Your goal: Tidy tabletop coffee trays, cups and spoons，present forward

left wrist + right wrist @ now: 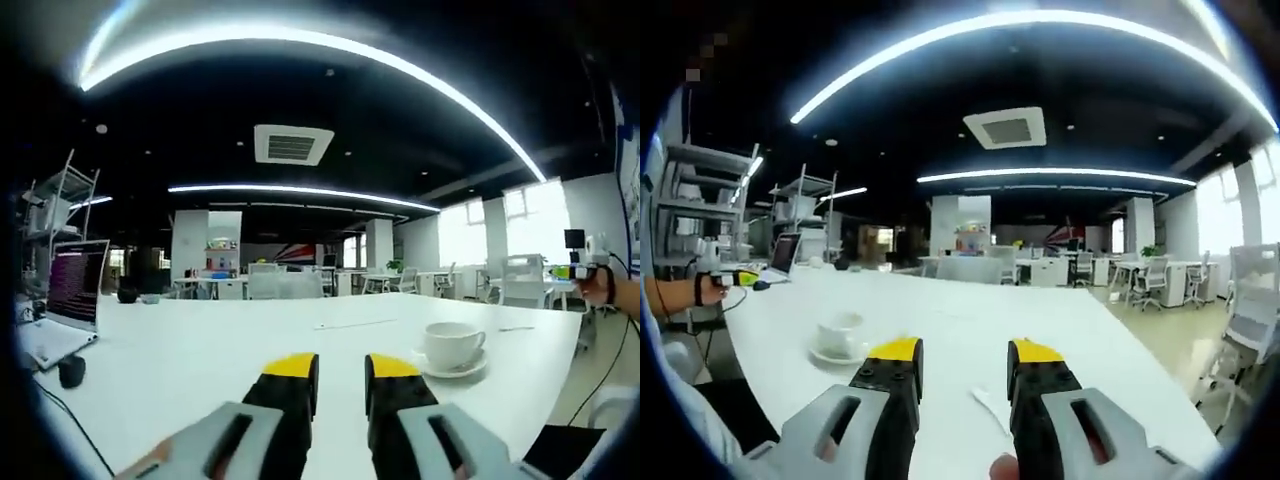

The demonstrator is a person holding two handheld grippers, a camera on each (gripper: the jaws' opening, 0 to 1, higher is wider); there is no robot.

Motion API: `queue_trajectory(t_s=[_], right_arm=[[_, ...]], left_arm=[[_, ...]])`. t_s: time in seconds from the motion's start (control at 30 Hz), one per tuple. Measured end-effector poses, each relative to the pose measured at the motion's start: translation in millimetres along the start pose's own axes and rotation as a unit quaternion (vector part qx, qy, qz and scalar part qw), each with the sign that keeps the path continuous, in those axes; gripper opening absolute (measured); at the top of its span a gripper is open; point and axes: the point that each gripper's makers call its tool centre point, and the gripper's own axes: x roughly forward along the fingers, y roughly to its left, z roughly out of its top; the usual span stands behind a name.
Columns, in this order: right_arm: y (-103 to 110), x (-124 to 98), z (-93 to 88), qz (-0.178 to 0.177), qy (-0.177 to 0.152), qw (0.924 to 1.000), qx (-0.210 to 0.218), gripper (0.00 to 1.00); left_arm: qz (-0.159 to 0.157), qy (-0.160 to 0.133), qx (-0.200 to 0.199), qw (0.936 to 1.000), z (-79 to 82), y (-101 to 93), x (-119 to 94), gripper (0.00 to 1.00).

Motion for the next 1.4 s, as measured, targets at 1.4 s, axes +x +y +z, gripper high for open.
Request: queue_trajectory(t_s=[1.4], right_arm=[[-25,83,-134.3,0.163,0.357,0.9170,-0.070,0.26]], left_arm=[[-0.136,0.063,0.043,0.9878,42.8,-29.5,0,0.21]])
